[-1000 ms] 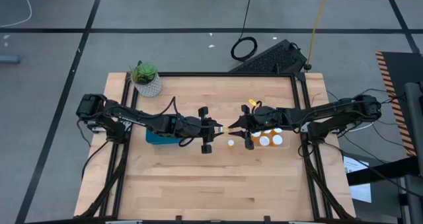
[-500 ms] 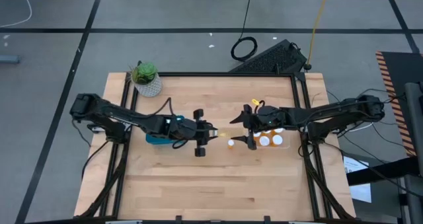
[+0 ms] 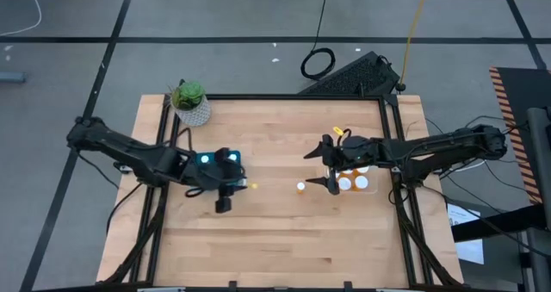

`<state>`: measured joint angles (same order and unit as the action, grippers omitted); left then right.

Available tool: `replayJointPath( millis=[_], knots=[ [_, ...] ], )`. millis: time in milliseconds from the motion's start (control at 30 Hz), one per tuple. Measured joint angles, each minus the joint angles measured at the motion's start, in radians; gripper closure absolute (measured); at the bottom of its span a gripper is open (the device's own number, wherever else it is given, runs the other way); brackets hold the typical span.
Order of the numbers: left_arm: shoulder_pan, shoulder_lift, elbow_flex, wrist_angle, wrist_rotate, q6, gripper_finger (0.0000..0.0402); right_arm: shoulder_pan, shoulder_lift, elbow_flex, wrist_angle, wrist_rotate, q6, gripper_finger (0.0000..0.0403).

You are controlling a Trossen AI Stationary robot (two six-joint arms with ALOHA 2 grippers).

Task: Pick and place medicine bottles into bin by pill shape (circle, oval)
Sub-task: Put the small yellow pill bottle into the blue bin

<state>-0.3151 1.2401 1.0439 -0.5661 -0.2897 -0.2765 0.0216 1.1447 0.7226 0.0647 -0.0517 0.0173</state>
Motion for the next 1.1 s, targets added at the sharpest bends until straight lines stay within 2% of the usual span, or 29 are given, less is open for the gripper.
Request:
replayJointPath(
  millis=[300,533,800,933,1100],
  knots=[
    [-0.07,-0.067,0.0,-0.301,-0.009,-0.279,0.0273,0.0,0.0,-0.001,-0.021,0.0,-0.025,0.0042],
    [-0.085,-0.065,0.001,-0.482,-0.025,-0.396,0.0273,0.0,0.0,-0.001,-0.029,-0.001,-0.029,0.0042],
    [-0.028,-0.065,-0.001,-0.69,-0.026,-0.424,0.0273,0.0,0.0,-0.001,-0.029,-0.001,-0.03,0.0042],
    [0.027,-0.065,-0.036,-0.689,-0.019,-0.377,0.0273,0.0,0.0,-0.001,-0.028,-0.001,-0.033,0.0042],
    [0.11,-0.064,-0.104,-0.647,0.047,-0.319,0.0273,0.0,0.0,-0.001,-0.029,-0.001,-0.033,0.0042]
  ],
)
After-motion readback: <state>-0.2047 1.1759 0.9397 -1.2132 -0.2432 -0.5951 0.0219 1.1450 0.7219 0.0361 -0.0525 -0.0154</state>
